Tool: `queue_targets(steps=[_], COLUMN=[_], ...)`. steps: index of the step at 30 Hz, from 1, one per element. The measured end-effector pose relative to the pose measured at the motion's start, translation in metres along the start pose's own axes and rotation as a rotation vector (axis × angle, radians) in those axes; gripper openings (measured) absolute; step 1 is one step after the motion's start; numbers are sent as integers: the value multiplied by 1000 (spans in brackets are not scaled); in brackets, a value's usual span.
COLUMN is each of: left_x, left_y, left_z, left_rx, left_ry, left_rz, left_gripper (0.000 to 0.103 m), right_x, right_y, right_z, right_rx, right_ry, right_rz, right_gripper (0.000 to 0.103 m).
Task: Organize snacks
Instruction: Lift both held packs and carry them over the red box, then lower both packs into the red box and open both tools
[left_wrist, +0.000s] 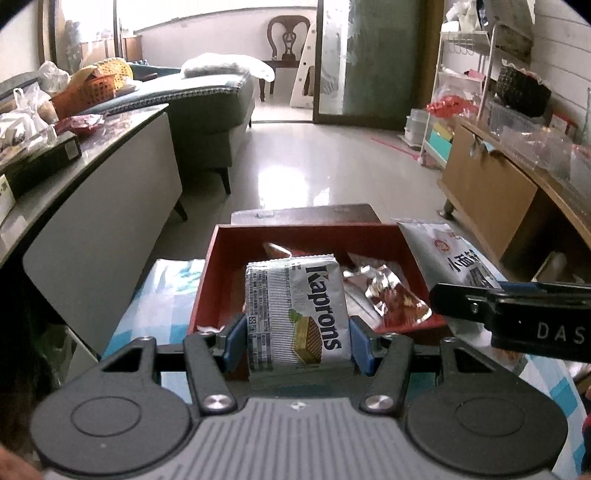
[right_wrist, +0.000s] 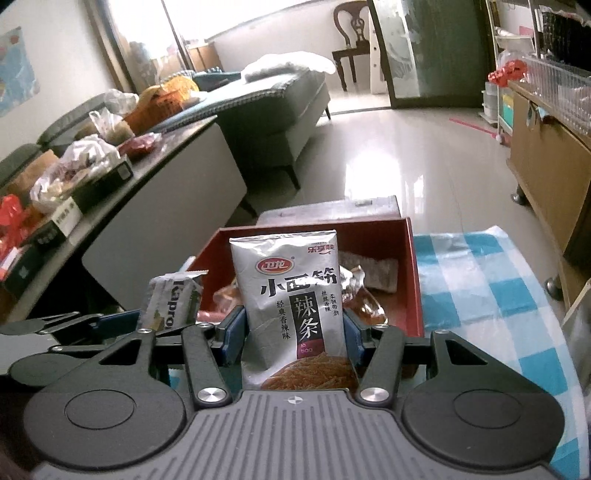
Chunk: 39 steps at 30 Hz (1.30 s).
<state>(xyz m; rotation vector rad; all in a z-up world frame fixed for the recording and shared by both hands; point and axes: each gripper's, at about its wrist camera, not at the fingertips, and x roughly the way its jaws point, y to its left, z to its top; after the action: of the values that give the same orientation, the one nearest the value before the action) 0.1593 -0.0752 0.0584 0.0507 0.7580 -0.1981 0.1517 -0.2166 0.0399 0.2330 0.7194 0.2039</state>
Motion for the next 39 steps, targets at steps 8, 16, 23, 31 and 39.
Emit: queue_targets(steps=[8,16,23,31,39], left_x=[12,24,34,62,82], left_y=[3,3,4,2,-1], left_z=[15,31,39,42,38], left_rx=[-12,-19,-23,-25,-14], left_ry=[-17,-33,-36,10,49], left_rz=[21,31,44,53,79], left_gripper=[52,52,51,49,49], right_x=[6,18,28,45,80], right_y=[-6,-7,-10,-11,-20], right_z=[13,27,36,41,45], right_rx=[6,0,6,-10,-11], right_ry=[-33,-55,-60,-35,26], right_rz=[-15,-8,-12,-18,-35], right_gripper=[62,62,62,62,62])
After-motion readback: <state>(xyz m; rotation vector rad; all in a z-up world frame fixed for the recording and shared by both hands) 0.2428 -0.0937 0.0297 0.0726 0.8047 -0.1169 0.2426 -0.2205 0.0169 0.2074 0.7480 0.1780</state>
